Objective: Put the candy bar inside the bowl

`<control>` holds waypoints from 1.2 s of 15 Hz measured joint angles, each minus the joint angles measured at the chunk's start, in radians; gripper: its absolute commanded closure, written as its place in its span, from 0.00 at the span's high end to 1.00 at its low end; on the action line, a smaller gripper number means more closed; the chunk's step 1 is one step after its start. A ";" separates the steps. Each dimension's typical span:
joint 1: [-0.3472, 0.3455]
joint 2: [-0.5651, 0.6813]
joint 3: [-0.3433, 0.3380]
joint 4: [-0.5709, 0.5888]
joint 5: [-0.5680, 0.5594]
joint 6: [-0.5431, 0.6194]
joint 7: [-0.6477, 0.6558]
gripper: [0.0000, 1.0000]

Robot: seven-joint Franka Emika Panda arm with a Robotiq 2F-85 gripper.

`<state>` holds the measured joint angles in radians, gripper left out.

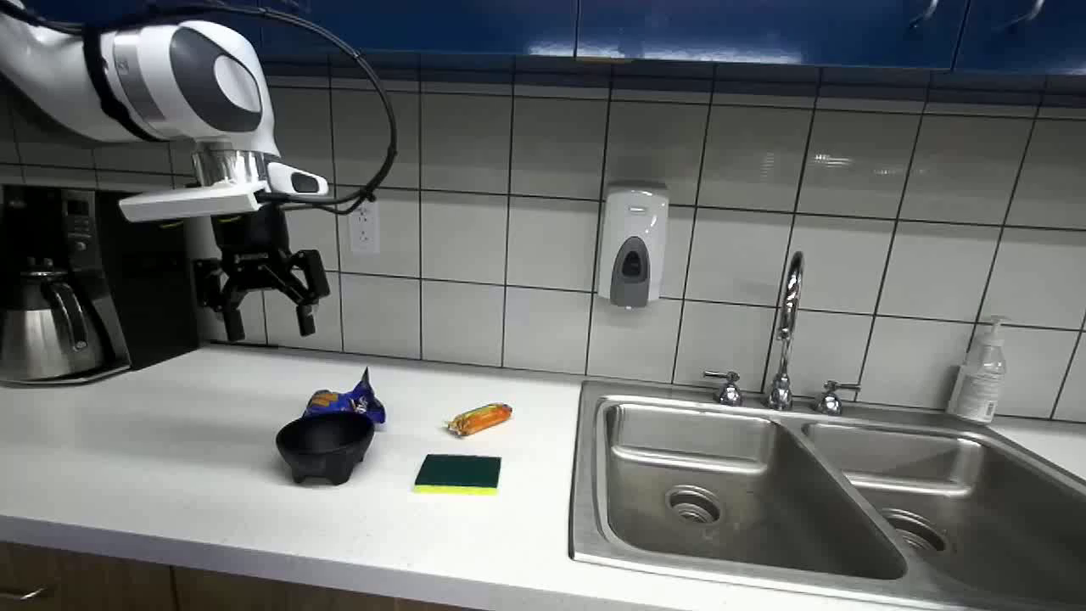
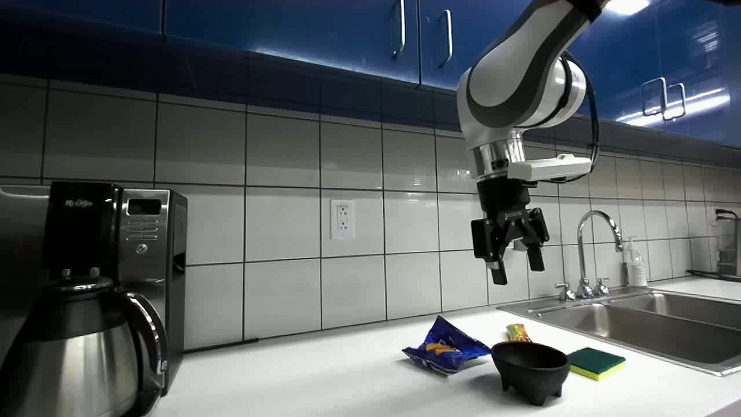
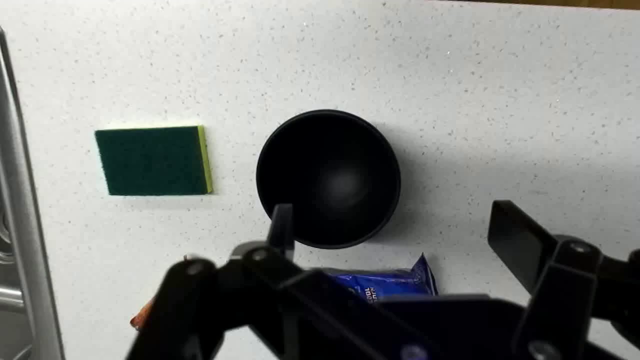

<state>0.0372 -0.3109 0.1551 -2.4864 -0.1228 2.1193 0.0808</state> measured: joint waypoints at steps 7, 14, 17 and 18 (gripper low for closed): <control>0.000 0.001 -0.003 0.000 -0.017 0.001 0.037 1.00; -0.026 0.022 -0.032 0.002 -0.061 0.020 0.159 1.00; -0.052 0.058 -0.064 0.010 -0.066 0.046 0.187 1.00; -0.062 0.073 -0.075 0.015 -0.068 0.055 0.194 1.00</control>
<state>-0.0244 -0.2382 0.0805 -2.4710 -0.1904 2.1743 0.2745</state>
